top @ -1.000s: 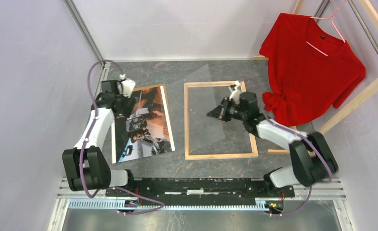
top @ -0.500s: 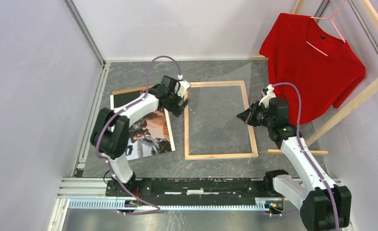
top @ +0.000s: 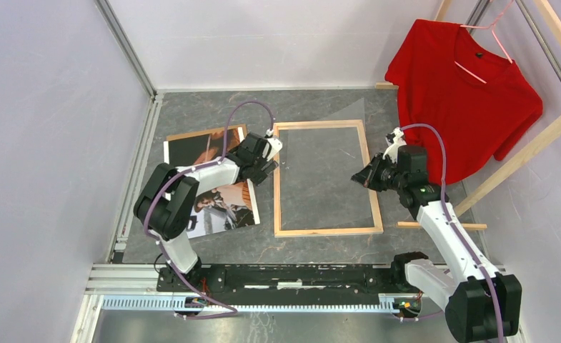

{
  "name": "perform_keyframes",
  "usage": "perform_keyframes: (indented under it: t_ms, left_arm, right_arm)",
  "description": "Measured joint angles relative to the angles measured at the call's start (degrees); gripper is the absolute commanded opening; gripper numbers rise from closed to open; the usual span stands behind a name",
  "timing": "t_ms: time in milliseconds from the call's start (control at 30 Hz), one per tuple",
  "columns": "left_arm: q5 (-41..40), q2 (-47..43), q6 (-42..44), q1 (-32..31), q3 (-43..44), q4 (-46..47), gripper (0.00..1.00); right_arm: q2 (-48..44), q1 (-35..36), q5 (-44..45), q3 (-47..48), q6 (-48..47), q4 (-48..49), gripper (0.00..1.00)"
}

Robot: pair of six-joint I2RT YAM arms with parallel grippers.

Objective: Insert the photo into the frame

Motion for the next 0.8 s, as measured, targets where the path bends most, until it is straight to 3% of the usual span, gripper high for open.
perform_keyframes:
  t_ms: [300,567,800]
  left_arm:
    - [-6.4,-3.7,7.9,8.0,-7.6,8.0,0.97]
    - [-9.2,-5.7,12.6,11.1,-9.6,5.7,0.97]
    - [5.9,-5.2,2.4,9.5,3.7,-12.2,0.98]
  right_arm:
    - [0.0,-0.1,-2.7,-3.0,2.4,4.4,0.0]
    - [-0.4,0.5,-4.1,-9.3,6.6,8.6,0.0]
    - [-0.4,0.8,-4.0,-9.1,6.8,8.6,0.0]
